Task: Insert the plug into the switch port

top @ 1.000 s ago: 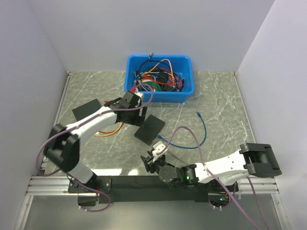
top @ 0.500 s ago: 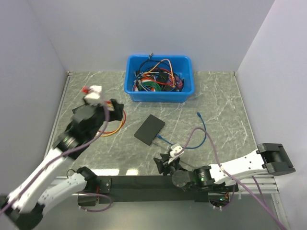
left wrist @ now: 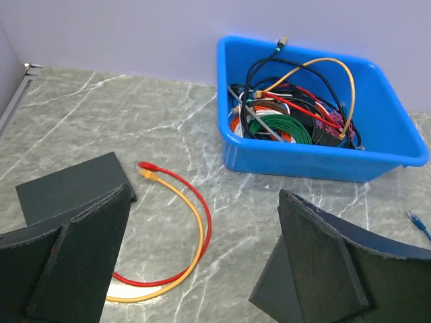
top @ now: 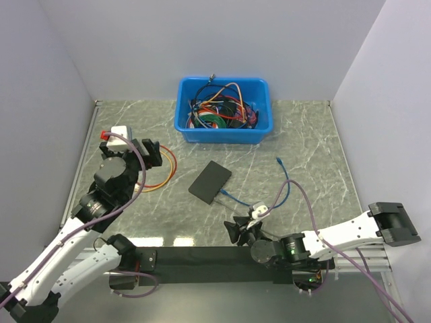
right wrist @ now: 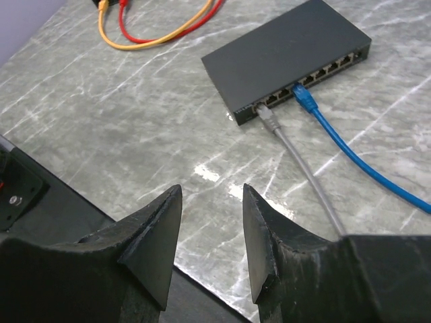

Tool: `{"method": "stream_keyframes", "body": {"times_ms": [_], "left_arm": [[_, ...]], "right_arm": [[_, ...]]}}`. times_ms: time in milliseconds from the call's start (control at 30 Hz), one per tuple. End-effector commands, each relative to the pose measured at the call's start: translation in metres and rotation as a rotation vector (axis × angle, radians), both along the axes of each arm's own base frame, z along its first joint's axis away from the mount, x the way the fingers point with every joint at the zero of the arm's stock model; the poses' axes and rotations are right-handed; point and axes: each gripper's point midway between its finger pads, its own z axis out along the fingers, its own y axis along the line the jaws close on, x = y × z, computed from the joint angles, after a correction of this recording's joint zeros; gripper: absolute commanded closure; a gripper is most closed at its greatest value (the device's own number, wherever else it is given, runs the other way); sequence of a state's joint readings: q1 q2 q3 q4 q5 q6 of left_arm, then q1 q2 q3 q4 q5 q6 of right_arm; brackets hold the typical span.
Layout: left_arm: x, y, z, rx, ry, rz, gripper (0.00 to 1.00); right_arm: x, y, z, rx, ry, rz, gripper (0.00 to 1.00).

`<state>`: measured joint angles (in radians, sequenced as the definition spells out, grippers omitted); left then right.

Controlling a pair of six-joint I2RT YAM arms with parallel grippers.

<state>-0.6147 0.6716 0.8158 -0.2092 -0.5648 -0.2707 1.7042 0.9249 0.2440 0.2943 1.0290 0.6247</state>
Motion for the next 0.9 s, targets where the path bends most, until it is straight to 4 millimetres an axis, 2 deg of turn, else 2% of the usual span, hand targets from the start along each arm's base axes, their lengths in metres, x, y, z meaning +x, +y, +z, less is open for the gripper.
{"method": "stream_keyframes", "body": {"times_ms": [0,367,567,867], "left_arm": [[-0.007,0.012,0.026,-0.037,-0.066,0.039,0.03],[-0.008,0.015,0.028,-0.047,-0.076,0.048,0.03],[-0.01,0.016,0.03,-0.053,-0.081,0.05,0.03],[-0.012,0.019,0.032,-0.061,-0.089,0.058,0.03]], "right_arm": [[0.007,-0.008,0.007,0.081,0.011,-0.084,0.51],[0.009,-0.01,0.007,0.085,0.02,-0.119,0.48],[0.01,-0.016,0.01,0.145,0.04,-0.125,0.4],[0.012,-0.018,0.007,0.215,0.074,-0.104,0.38]]}}
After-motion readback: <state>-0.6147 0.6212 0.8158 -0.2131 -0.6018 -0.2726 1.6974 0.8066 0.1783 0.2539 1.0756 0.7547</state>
